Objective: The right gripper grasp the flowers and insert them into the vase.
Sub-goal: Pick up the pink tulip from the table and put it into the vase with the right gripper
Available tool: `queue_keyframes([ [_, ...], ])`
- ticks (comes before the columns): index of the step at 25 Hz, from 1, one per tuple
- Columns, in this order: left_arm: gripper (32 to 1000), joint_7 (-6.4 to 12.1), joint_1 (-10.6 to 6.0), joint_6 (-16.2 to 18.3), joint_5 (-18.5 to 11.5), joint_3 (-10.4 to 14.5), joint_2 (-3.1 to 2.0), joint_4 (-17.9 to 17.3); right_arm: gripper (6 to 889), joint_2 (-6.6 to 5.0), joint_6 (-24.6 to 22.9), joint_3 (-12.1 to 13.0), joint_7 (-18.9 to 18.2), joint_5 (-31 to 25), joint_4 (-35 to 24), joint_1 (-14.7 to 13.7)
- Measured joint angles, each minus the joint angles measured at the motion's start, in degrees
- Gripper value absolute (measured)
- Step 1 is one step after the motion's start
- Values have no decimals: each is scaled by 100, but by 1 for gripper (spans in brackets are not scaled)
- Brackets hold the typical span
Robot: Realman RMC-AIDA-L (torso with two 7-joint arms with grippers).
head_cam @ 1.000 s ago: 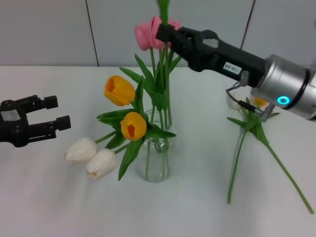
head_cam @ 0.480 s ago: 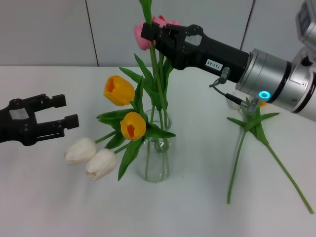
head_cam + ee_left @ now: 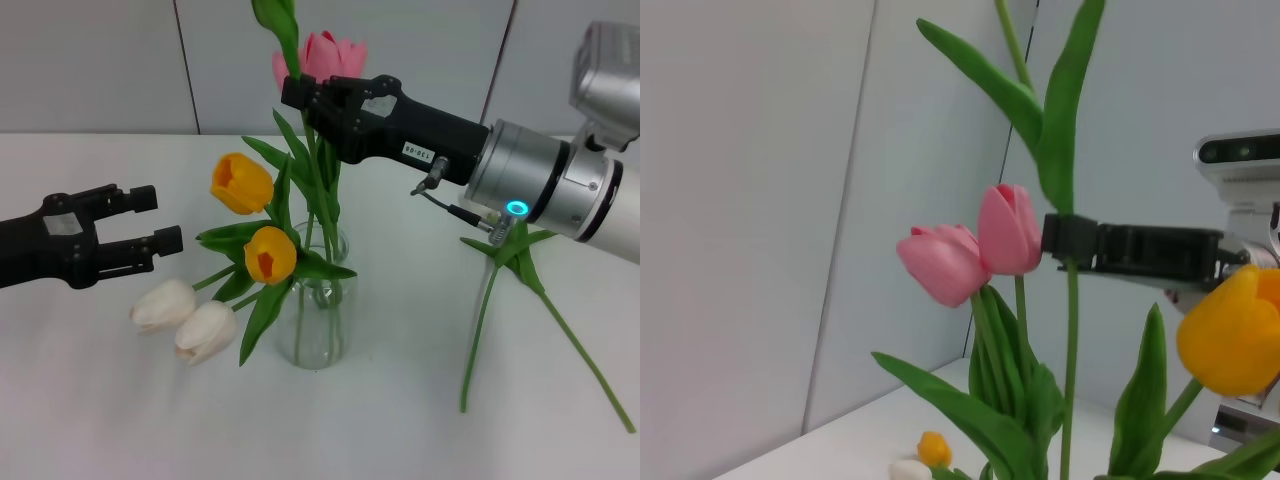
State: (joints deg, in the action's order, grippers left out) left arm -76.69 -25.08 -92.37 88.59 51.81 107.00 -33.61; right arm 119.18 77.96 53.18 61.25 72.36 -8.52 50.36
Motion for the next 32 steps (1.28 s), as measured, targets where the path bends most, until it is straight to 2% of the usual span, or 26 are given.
queue_keyframes([
  [5, 826, 1, -23, 0, 7, 7, 31, -9, 40, 0, -150, 34, -164, 13, 136, 54],
  [9, 825, -17, -6, 0, 9, -7, 30, -13, 39, 0, -352, 355, -212, 19, 148, -29],
  [11, 825, -34, 47, -2, 9, -7, 14, -14, 43, 0, -429, 568, -201, 20, 145, -83],
  [15, 826, -48, 164, -19, 10, -9, -32, -20, 57, -1, -404, 808, -88, 22, 68, -188],
  [20, 826, -75, 235, -39, 2, -13, -58, -25, 74, -1, -304, 1173, 237, 24, -350, -529],
  [22, 826, -76, 250, -29, -7, -14, -59, -25, 81, 0, -312, 1243, 312, 15, -466, -649],
  [26, 826, -76, 263, -7, -1, -14, -61, -25, 95, -1, -313, 1232, 324, -1, -548, -778],
  [32, 826, -75, 267, -2, 6, -14, -75, -17, 332, 0, -351, 1272, 316, -4, -740, -908],
])
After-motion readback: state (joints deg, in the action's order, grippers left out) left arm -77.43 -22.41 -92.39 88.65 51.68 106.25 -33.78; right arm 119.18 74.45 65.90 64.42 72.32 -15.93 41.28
